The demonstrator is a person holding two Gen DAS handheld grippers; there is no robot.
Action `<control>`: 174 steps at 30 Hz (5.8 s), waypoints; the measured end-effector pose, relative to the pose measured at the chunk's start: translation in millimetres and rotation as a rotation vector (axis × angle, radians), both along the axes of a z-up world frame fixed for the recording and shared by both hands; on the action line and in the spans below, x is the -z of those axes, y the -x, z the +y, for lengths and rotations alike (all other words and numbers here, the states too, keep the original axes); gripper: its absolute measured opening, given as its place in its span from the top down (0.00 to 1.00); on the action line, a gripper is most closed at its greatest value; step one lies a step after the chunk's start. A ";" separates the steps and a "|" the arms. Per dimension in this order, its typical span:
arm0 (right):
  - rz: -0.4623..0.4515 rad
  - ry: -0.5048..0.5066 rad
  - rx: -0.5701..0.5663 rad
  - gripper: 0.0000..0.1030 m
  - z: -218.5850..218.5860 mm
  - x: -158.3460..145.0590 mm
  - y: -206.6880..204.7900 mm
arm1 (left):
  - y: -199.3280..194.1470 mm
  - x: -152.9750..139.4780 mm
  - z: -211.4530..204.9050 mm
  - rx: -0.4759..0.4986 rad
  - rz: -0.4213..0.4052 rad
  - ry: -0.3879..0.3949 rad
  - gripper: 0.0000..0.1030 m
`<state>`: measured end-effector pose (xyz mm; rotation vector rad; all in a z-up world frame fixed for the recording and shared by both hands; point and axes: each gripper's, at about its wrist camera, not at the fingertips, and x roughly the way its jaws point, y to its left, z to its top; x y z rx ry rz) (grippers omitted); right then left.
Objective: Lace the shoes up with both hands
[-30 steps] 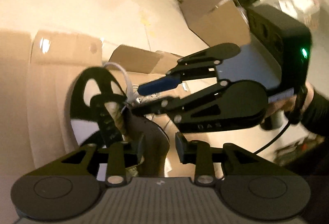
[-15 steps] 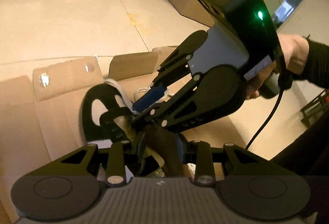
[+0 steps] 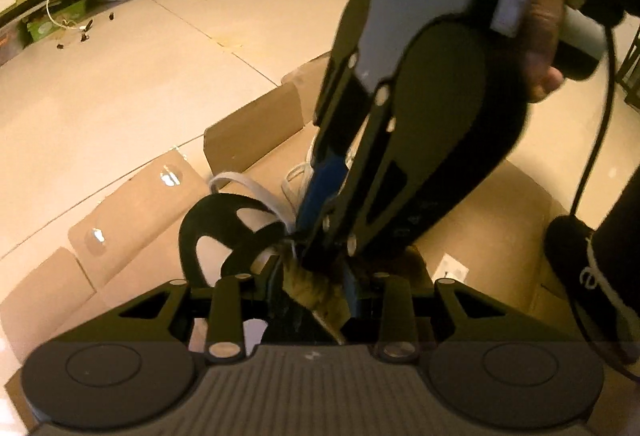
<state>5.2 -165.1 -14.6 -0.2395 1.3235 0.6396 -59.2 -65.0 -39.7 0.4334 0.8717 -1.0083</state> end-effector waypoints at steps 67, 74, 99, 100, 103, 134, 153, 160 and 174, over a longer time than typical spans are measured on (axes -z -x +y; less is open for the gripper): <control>-0.484 0.444 -0.917 0.89 75.1 32.2 75.4 | -30.5 -2.0 47.0 -0.261 0.161 0.112 0.96; -0.516 0.603 -1.008 0.88 70.0 51.1 88.6 | -27.2 -0.9 37.5 -0.223 0.126 0.094 0.94; 0.294 -0.436 0.627 0.98 -75.4 60.7 -55.5 | -38.1 18.9 44.2 -0.291 0.197 0.146 0.85; 0.345 -0.481 0.694 0.98 -77.8 63.2 -52.3 | -38.0 19.2 43.9 -0.290 0.199 0.150 0.84; 0.454 -0.581 0.838 0.98 -82.6 68.4 -45.3 | -36.4 19.7 41.2 -0.281 0.194 0.152 0.74; 0.102 -0.477 0.444 0.70 -39.9 0.3 -30.7 | -63.3 33.9 85.8 -0.607 0.475 0.445 0.97; -0.052 -0.383 0.389 0.98 -42.3 7.0 -21.3 | -47.7 28.9 60.3 -0.471 0.307 0.202 0.91; 0.032 -0.613 0.510 0.98 -65.1 -16.6 -23.9 | -48.0 24.6 45.2 -0.385 0.232 0.096 0.90; -0.047 -0.838 0.600 0.97 -96.8 -127.8 -1.2 | -42.0 25.7 31.3 -0.344 0.170 0.056 0.90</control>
